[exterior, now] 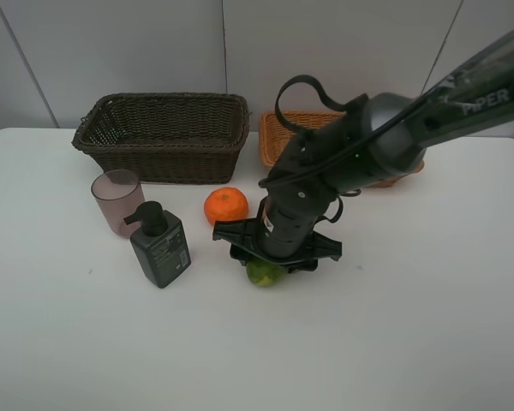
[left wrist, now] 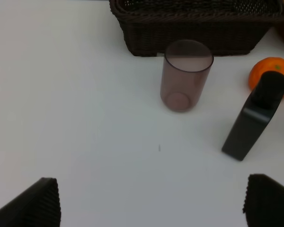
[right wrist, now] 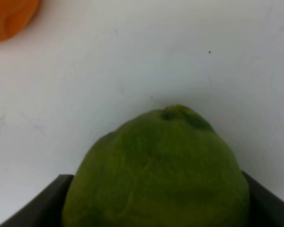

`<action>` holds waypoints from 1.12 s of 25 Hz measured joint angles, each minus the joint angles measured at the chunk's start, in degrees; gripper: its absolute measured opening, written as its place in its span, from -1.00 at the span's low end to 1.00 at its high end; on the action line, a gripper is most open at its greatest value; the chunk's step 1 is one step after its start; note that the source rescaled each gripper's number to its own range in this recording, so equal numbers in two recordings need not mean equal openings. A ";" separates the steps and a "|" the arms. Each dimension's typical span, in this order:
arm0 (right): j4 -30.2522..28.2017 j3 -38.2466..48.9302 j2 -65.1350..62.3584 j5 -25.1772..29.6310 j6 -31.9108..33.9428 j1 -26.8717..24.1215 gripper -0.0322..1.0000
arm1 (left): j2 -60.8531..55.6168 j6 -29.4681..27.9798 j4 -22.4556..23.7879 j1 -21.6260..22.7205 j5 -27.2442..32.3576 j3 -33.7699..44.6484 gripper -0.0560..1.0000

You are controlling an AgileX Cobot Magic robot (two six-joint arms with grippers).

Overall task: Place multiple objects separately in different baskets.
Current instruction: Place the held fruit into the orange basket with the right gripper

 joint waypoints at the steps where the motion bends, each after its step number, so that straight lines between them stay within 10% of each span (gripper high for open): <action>1: 0.21 0.00 0.00 0.00 0.00 0.00 0.11 | 0.00 0.00 0.00 0.00 0.00 0.00 1.00; 8: 3.01 0.00 -1.91 1.24 -1.39 0.00 0.11 | 0.00 0.00 0.00 0.00 0.00 0.00 1.00; 19: 14.29 0.00 -12.39 11.54 -36.61 -2.67 0.11 | 0.00 0.00 0.00 0.00 0.00 0.00 1.00; 28: 17.78 -8.33 -14.96 29.12 -52.64 -11.90 0.11 | 0.00 0.00 0.00 0.00 0.00 0.00 1.00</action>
